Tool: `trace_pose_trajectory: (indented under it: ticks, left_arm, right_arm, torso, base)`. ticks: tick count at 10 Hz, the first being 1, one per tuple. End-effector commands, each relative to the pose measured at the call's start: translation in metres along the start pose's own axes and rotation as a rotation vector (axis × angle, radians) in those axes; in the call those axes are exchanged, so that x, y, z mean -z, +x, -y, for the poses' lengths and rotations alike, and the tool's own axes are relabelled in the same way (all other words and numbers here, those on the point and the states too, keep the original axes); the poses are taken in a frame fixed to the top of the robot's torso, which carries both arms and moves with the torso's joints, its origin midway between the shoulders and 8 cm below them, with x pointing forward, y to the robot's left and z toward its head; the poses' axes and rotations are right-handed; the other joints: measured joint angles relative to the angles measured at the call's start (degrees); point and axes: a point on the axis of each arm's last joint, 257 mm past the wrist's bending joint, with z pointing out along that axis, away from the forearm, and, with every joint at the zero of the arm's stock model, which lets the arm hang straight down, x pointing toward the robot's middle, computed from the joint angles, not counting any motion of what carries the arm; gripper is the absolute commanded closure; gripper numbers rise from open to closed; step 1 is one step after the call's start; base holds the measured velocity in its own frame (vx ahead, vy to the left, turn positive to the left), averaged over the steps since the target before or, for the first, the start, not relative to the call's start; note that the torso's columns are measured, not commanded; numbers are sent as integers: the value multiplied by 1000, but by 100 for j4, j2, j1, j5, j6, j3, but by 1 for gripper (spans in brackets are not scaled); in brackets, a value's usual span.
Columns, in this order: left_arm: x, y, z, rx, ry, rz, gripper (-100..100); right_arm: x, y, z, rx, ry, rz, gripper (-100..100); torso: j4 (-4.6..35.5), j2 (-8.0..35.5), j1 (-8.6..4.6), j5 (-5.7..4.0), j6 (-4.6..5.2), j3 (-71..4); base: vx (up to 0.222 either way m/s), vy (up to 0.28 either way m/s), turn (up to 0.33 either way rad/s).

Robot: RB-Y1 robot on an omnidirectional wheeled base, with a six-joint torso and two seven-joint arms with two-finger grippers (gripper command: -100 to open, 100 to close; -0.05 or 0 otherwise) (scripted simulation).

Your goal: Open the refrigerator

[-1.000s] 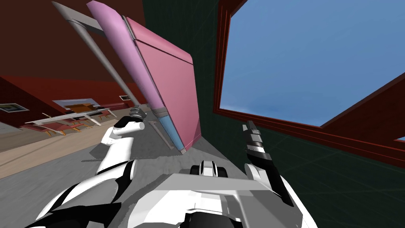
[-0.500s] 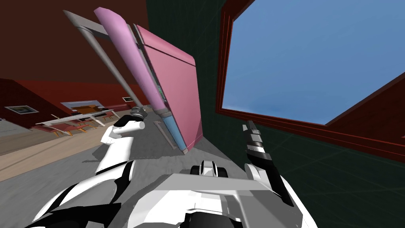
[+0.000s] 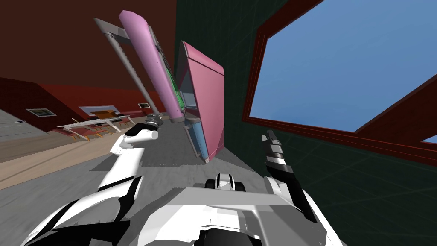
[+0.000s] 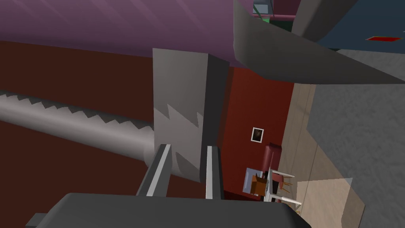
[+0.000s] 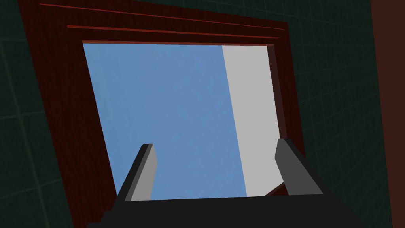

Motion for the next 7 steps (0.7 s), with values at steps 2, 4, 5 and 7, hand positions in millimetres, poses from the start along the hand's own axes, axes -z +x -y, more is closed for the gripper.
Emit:
trace_pose_trajectory:
  ticks: [2, 4, 5, 7]
  left_arm:
    - [1, 30, 10, 17, 17, -68, 100]
    - [3, 49, 11, 29, 16, -110, 100]
    - [7, 67, 11, 42, 13, -153, 100]
    - [11, 86, 11, 56, 8, -197, 100]
  right_arm:
    - [0, 0, 0, 0, 0, 0, 0]
    - [0, 0, 0, 0, 0, 0, 0]
    - [0, 0, 0, 0, 0, 0, 0]
    - [0, 0, 0, 0, 0, 0, 0]
  torso:
    - [15, 12, 24, -7, -2, 6]
    - [7, 17, 22, 6, -8, 11]
    - [10, 19, 5, 2, -3, 12]
    - [7, -4, 25, 3, 3, -3]
  base:
    - [-108, 281, 26]
    - [-128, 273, 9]
    - [-90, 312, 44]
    - [-99, 346, 32]
